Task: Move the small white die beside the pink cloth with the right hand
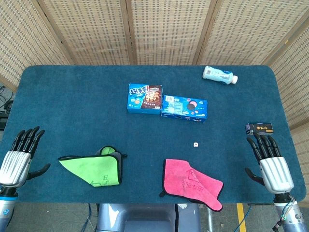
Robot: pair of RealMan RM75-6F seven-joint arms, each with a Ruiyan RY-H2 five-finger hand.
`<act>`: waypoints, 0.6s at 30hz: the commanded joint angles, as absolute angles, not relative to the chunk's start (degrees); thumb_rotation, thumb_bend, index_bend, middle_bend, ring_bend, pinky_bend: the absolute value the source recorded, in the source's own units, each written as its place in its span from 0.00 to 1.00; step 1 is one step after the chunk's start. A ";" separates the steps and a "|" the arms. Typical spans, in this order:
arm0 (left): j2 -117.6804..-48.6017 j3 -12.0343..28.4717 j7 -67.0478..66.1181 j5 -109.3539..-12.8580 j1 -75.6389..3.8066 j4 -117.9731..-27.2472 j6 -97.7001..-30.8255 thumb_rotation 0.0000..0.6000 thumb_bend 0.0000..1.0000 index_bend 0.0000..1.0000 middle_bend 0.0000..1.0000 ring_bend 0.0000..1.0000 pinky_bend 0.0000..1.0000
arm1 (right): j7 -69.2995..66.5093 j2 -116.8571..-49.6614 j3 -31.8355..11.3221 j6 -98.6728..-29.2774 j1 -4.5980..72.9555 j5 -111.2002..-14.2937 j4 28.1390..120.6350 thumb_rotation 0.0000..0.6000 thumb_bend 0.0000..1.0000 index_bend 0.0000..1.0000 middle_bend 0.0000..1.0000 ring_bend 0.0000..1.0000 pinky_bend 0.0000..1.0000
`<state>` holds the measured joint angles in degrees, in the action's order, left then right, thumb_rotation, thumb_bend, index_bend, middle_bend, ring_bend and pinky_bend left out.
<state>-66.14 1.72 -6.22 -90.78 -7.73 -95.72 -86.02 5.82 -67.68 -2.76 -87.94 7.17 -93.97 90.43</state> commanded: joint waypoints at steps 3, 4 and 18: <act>-66.33 1.87 -6.09 -90.45 -7.95 -95.43 -85.65 1.00 0.20 0.00 0.00 0.00 0.00 | 6.18 -68.19 -3.05 -88.22 7.27 -93.95 89.64 1.00 0.26 0.00 0.00 0.00 0.00; -66.33 1.92 -6.04 -90.40 -7.96 -95.44 -85.68 1.00 0.20 0.00 0.00 0.00 0.00 | 6.15 -68.26 -3.12 -88.30 7.28 -93.93 89.53 1.00 0.26 0.00 0.00 0.00 0.00; -65.48 1.89 -4.84 -90.67 -7.68 -95.87 -86.34 1.00 0.20 0.00 0.00 0.00 0.00 | 6.78 -67.86 -2.59 -88.85 6.88 -94.72 90.78 1.00 0.26 0.00 0.00 0.00 0.00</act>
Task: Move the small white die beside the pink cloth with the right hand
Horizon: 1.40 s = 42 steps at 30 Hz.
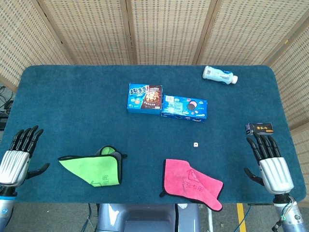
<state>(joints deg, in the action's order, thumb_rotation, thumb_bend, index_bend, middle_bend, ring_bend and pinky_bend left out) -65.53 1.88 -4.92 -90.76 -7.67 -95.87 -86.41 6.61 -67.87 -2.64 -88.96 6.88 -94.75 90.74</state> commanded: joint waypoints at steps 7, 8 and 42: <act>-65.51 1.98 -5.06 -90.86 -7.82 -96.36 -86.35 1.00 0.20 0.00 0.00 0.00 0.00 | 7.17 -67.99 -2.65 -88.30 6.95 -94.16 90.53 1.00 0.26 0.00 0.00 0.00 0.00; -65.49 1.93 -5.14 -90.96 -7.79 -96.46 -86.41 1.00 0.20 0.00 0.00 0.00 0.00 | 7.15 -67.97 -2.61 -88.33 6.92 -94.19 90.49 1.00 0.26 0.00 0.00 0.00 0.00; -65.26 1.84 -4.58 -91.00 -7.92 -96.62 -86.15 1.00 0.20 0.00 0.00 0.00 0.00 | 13.31 -72.46 -8.73 -77.03 17.25 -90.51 93.51 1.00 0.26 0.23 0.00 0.00 0.00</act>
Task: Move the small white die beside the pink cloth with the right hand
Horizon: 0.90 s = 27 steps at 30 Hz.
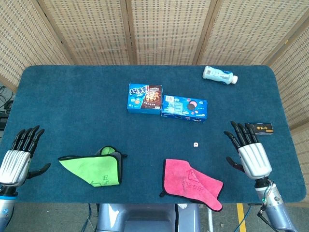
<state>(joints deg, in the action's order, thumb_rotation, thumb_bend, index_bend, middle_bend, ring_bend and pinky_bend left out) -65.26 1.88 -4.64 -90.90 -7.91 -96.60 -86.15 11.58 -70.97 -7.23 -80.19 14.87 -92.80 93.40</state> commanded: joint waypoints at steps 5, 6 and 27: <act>-65.33 1.45 -4.60 -91.43 -8.05 -96.64 -85.73 1.00 0.20 0.00 0.00 0.00 0.00 | 16.90 -75.71 -10.36 -73.21 20.81 -87.92 92.34 1.00 0.26 0.34 0.00 0.00 0.00; -65.34 1.42 -4.58 -91.48 -8.06 -96.66 -85.71 1.00 0.20 0.00 0.00 0.00 0.00 | 17.65 -76.76 -10.57 -71.73 21.90 -87.19 91.77 1.00 0.26 0.35 0.00 0.00 0.00; -65.44 1.04 -4.10 -91.60 -8.35 -96.49 -84.94 1.00 0.20 0.00 0.00 0.00 0.00 | 24.81 -87.80 -9.69 -62.30 28.95 -79.10 84.95 1.00 0.35 0.40 0.00 0.00 0.00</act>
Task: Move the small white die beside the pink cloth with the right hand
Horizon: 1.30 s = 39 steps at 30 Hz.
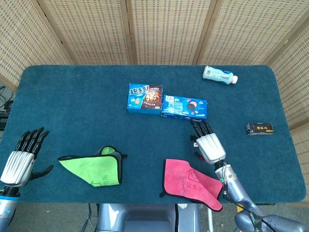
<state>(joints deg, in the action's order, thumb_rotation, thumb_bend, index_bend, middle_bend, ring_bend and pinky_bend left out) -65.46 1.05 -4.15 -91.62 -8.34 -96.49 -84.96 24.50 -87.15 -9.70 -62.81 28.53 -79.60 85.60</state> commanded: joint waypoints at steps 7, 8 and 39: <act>-65.42 1.25 -3.71 -91.16 -8.38 -96.26 -84.90 1.00 0.20 0.00 0.00 0.00 0.00 | 25.70 -90.71 -9.82 -59.88 30.85 -76.09 80.64 1.00 0.36 0.40 0.00 0.00 0.00; -65.45 1.25 -3.70 -91.05 -8.42 -96.21 -84.78 1.00 0.20 0.00 0.00 0.00 0.00 | 25.73 -90.99 -9.80 -59.54 31.10 -75.68 80.04 1.00 0.36 0.40 0.00 0.00 0.00; -66.11 1.32 -3.79 -89.49 -9.20 -95.35 -82.78 1.00 0.20 0.00 0.00 0.00 0.00 | 27.02 -93.73 -9.07 -55.77 34.01 -69.12 73.40 1.00 0.36 0.40 0.00 0.00 0.00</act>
